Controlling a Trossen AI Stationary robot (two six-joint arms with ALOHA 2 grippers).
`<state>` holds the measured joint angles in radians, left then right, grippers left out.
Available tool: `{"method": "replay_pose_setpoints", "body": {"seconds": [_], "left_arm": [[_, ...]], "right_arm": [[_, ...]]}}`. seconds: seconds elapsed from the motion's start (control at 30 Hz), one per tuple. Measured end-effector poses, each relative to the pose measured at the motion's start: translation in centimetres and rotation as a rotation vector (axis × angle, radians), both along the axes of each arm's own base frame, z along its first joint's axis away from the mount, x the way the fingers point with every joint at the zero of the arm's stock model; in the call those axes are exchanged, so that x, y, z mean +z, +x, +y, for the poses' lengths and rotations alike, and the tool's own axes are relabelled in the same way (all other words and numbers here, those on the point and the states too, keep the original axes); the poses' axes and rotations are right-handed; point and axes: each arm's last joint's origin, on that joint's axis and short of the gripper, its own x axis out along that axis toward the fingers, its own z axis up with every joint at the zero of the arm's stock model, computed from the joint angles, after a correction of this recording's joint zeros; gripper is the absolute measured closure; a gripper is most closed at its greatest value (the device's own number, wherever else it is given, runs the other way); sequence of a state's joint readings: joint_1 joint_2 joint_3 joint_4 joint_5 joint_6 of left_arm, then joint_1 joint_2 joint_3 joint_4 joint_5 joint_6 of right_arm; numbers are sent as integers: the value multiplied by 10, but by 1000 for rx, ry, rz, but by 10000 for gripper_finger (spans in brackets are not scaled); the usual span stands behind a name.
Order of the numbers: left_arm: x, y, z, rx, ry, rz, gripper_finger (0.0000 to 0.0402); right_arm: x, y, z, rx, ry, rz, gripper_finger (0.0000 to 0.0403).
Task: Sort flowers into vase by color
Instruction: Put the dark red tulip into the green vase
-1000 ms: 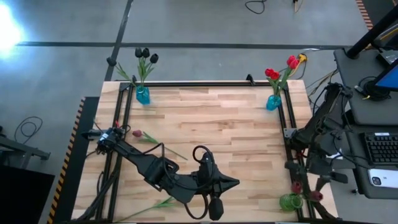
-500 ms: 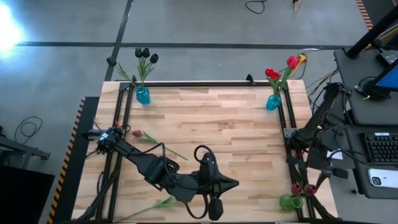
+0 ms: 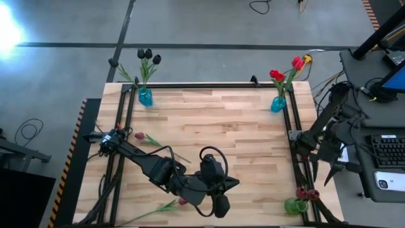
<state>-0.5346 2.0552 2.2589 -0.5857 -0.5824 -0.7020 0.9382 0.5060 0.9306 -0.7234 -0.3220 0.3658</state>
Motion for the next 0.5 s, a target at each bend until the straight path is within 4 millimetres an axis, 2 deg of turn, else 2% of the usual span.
{"method": "replay_pose_setpoints", "body": {"seconds": [0.13, 0.27, 0.5], "left_arm": [[-4, -1, 2, 21, -27, 38, 402], [-16, -2, 10, 36, -113, 161, 398], [-42, -17, 17, -10, -337, 552, 337]], "right_arm": [[17, -6, -12, -85, -27, 9, 266], [39, -9, -21, -172, -28, -23, 266], [82, -10, -26, -259, 16, -126, 266]]}}
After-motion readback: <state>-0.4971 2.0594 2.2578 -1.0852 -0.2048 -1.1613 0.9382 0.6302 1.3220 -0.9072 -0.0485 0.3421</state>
